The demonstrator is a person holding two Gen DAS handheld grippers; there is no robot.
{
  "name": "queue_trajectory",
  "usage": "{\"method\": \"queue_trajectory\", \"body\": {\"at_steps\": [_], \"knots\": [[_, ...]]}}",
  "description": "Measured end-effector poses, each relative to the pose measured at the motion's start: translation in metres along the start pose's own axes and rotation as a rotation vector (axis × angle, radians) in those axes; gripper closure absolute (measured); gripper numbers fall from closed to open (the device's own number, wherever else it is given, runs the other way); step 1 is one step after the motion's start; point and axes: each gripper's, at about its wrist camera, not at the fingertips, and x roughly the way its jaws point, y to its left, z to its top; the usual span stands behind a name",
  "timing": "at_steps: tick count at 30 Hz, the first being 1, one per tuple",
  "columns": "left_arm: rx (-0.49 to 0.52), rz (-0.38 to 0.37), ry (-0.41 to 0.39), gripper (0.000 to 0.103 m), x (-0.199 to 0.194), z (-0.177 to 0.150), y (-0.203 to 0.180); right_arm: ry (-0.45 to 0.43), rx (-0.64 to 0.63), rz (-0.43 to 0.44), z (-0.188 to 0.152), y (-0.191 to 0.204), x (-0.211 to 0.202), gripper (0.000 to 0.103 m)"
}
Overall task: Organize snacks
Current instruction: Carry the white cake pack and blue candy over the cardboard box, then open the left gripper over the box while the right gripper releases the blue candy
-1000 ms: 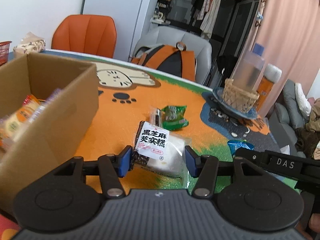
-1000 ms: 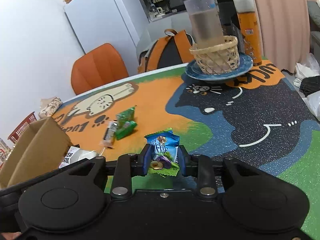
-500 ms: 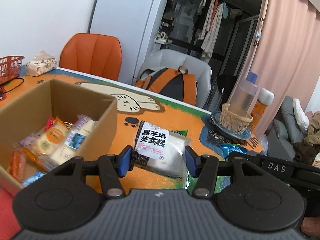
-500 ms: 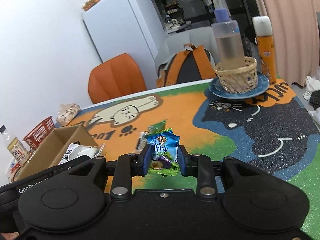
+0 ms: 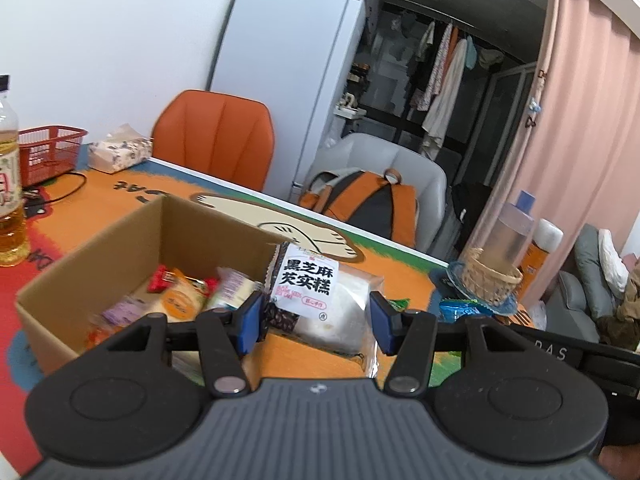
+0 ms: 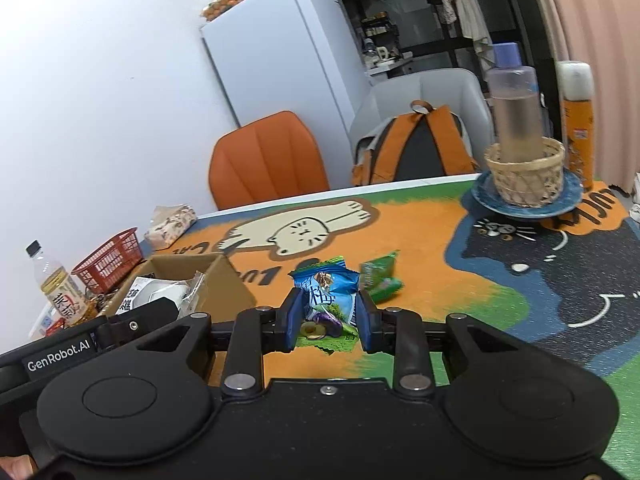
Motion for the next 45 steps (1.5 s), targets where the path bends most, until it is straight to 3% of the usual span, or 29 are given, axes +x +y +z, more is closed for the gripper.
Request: {"method": "queue_trajectory", "body": {"at_steps": [25, 33, 45], "knots": [[-0.123, 0.114, -0.031, 0.048, -0.007, 0.017, 0.091, 0.022, -0.103, 0.084, 0.003, 0.088, 0.03, 0.074], [-0.145, 0.154, -0.06, 0.04, -0.018, 0.025, 0.105, 0.029, -0.129, 0.136, 0.006, 0.111, 0.04, 0.074], [-0.153, 0.191, -0.07, 0.04, -0.033, 0.026, 0.121, 0.04, -0.154, 0.2, 0.005, 0.144, 0.047, 0.073]]}}
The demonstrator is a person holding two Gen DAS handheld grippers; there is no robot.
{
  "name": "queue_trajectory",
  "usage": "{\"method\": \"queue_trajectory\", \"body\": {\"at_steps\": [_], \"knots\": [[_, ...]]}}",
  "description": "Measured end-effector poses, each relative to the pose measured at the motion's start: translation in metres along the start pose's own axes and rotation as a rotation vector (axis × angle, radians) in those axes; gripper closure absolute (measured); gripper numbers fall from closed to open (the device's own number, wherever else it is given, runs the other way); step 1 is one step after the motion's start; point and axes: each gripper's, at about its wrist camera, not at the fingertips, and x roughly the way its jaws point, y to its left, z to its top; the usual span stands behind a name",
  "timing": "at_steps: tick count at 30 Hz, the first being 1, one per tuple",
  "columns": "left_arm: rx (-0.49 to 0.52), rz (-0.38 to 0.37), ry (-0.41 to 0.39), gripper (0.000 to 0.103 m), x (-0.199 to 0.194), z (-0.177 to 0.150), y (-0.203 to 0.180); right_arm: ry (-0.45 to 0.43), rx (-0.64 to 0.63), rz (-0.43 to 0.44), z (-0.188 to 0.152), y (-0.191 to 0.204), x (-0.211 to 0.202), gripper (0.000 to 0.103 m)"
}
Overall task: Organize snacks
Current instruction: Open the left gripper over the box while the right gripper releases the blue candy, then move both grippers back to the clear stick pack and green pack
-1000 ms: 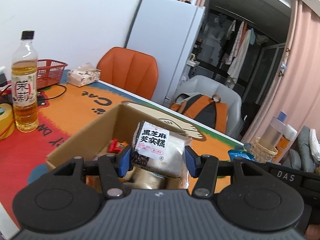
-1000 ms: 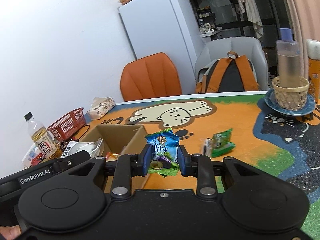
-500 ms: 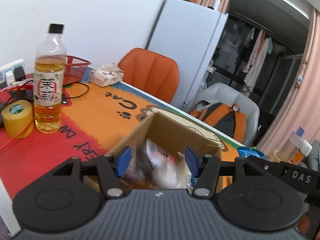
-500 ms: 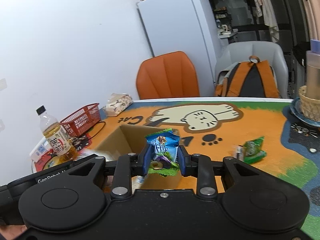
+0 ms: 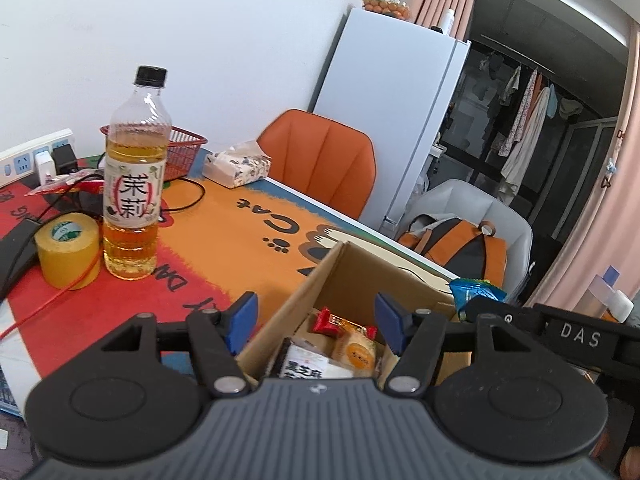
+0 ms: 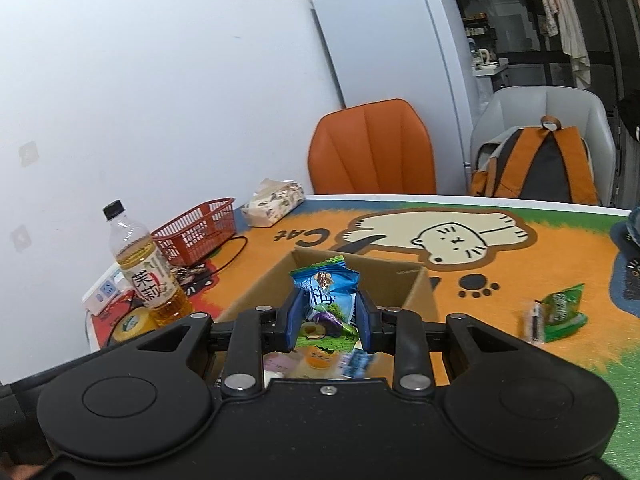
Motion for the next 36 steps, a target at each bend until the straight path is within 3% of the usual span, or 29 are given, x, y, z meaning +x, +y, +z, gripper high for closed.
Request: {"method": "queue_trajectory", "body": {"at_steps": [2, 4, 17, 25, 31, 36], "knots": [[-0.005, 0.009, -0.003, 0.04, -0.002, 0.001, 0.004, -0.001, 0.002, 0.019, 0.0, 0.003, 0.001, 0.07], [-0.009, 0.015, -0.003, 0.038, -0.004, 0.002, 0.007, -0.002, 0.005, 0.018, -0.001, 0.004, 0.0, 0.052], [0.002, -0.007, 0.007, 0.023, -0.012, -0.008, -0.001, 0.004, 0.016, -0.056, -0.01, -0.016, -0.026, 0.047], [0.017, -0.001, 0.017, 0.012, -0.018, -0.011, -0.008, -0.006, 0.022, -0.085, -0.014, -0.028, -0.043, 0.035], [0.031, -0.009, 0.019, 0.011, -0.022, -0.013, -0.014, -0.019, 0.032, -0.11, -0.016, -0.04, -0.056, 0.026], [0.043, -0.03, 0.02, 0.01, -0.026, -0.015, -0.023, -0.034, 0.055, -0.138, -0.019, -0.056, -0.069, 0.024]]}}
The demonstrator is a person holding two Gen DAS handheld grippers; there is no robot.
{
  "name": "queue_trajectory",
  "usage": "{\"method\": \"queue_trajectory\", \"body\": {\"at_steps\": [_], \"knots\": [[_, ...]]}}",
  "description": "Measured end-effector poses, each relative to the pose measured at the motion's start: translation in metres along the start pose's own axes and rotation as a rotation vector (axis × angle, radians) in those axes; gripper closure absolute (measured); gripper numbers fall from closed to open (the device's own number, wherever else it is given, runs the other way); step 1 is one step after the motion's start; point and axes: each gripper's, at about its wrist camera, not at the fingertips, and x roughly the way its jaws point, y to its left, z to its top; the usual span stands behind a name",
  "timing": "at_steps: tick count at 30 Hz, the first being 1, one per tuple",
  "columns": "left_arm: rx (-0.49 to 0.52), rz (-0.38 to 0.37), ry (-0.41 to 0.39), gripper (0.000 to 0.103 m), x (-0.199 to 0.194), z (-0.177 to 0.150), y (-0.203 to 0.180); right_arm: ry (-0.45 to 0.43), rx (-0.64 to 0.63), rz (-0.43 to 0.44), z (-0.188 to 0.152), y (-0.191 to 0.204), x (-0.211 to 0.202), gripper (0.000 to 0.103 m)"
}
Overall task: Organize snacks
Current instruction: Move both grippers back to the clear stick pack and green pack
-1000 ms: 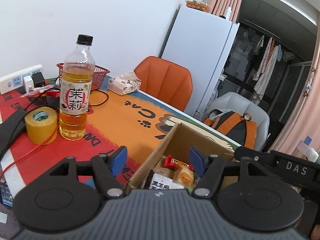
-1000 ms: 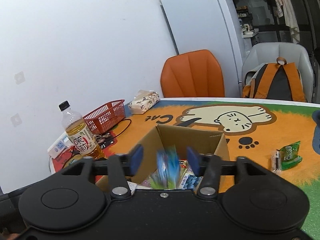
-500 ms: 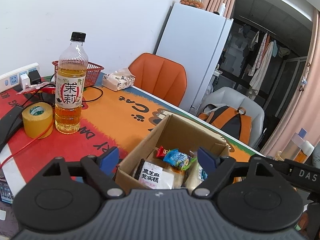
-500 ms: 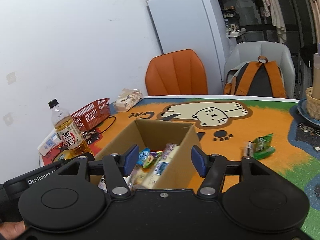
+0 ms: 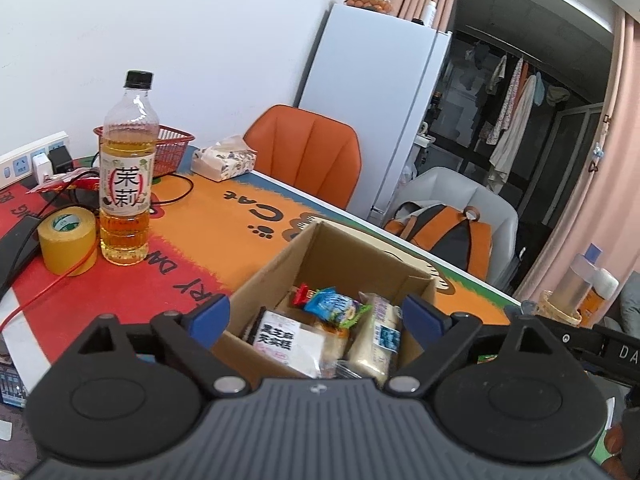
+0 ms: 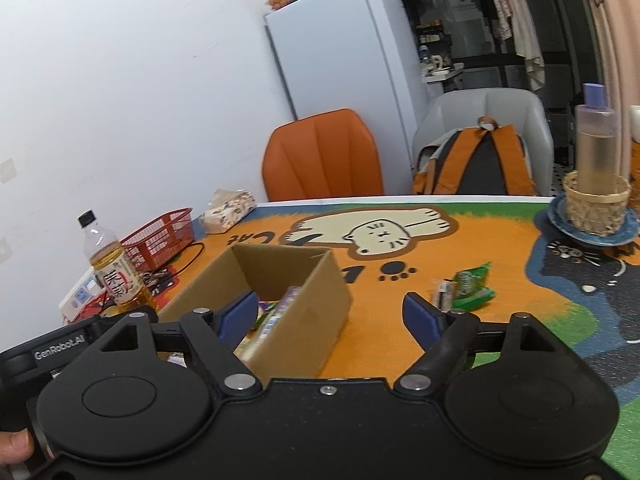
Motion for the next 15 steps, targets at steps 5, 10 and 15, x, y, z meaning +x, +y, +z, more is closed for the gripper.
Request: {"method": "queue_trajectory", "body": {"at_steps": [5, 10, 15], "knots": [[0.016, -0.024, 0.005, 0.01, 0.0, -0.003, -0.011, -0.008, 0.017, -0.028, -0.003, -0.018, -0.009, 0.024], [0.038, -0.055, 0.009, 0.01, 0.001, -0.007, -0.027, -0.014, 0.039, -0.054, -0.006, -0.037, -0.017, 0.024], [0.068, -0.084, 0.01, 0.01, 0.002, -0.009, -0.048, -0.022, 0.065, -0.073, -0.008, -0.055, -0.024, 0.024]]}}
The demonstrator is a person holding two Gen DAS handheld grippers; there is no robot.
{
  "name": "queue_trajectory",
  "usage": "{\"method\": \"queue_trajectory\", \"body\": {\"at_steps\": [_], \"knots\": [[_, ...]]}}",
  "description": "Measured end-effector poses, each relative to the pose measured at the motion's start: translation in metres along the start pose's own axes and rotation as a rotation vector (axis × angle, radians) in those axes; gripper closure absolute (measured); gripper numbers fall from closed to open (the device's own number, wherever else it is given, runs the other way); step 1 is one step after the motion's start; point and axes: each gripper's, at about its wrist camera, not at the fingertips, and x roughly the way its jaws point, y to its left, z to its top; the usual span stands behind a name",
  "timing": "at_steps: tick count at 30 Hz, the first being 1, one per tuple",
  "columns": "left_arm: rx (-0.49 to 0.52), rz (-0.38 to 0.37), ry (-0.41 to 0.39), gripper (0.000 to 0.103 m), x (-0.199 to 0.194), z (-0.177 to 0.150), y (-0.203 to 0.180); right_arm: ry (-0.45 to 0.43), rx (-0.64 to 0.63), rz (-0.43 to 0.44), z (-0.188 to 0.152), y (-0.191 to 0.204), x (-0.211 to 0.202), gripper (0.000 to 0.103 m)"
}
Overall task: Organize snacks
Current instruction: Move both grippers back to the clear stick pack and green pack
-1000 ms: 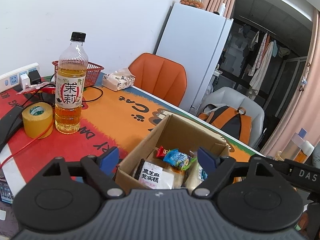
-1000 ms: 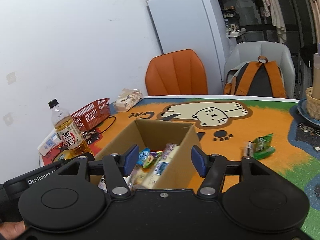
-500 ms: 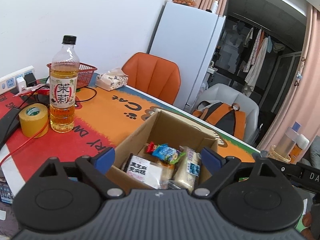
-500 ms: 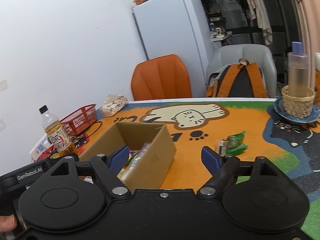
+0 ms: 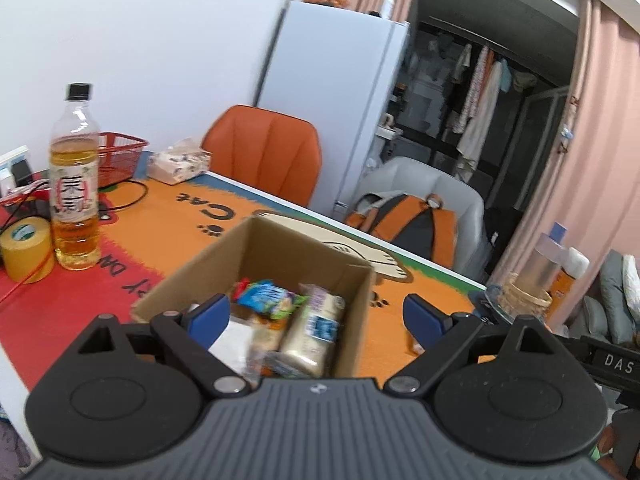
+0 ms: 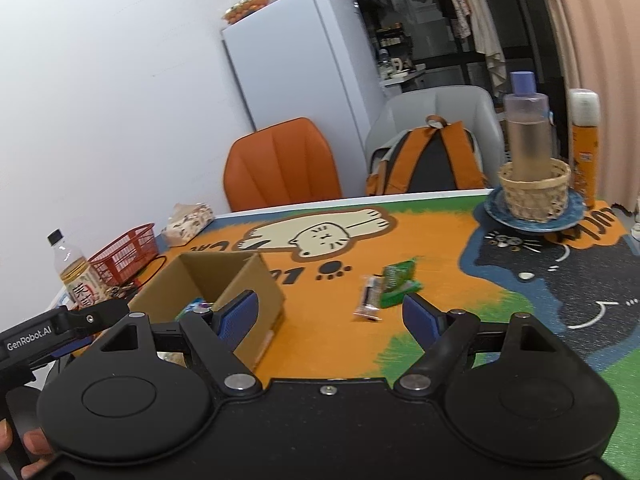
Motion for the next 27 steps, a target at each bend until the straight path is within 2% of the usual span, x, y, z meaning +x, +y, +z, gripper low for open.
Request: {"method": "queue_trajectory", "body": {"at_steps": [14, 27], "knots": [[0.084, -0.088, 0.058, 0.01, 0.023, -0.009, -0.055, 0.012, 0.021, -0.019, 0.003, -0.039, -0.006, 0.024], [0.108, -0.108, 0.09, 0.013, 0.052, -0.007, -0.087, 0.053, 0.018, 0.002, 0.018, -0.058, 0.014, 0.024]]}}
